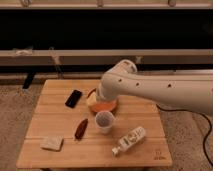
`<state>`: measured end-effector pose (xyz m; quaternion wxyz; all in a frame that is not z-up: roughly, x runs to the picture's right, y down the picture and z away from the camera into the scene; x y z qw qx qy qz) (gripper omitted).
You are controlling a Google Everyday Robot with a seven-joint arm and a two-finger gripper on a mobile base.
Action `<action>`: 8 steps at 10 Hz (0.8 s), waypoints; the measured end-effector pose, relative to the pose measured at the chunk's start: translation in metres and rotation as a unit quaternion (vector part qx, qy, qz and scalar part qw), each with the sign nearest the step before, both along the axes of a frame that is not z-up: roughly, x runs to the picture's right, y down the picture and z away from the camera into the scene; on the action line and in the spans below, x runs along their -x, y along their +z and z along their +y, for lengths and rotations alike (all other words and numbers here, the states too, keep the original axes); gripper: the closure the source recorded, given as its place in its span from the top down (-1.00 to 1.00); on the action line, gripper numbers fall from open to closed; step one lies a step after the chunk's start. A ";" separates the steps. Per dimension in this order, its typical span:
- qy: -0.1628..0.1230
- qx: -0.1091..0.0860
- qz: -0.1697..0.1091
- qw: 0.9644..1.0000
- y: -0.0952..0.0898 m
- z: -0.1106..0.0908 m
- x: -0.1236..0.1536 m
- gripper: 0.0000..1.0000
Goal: Push the ceramic bowl across the table
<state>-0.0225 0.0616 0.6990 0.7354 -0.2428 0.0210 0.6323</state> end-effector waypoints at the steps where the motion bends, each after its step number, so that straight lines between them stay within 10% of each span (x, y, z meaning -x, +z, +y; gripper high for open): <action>1: 0.000 0.000 0.000 1.000 0.000 0.000 0.000 0.60; 8: -0.017 0.004 0.004 1.000 0.029 -0.021 -0.001 0.60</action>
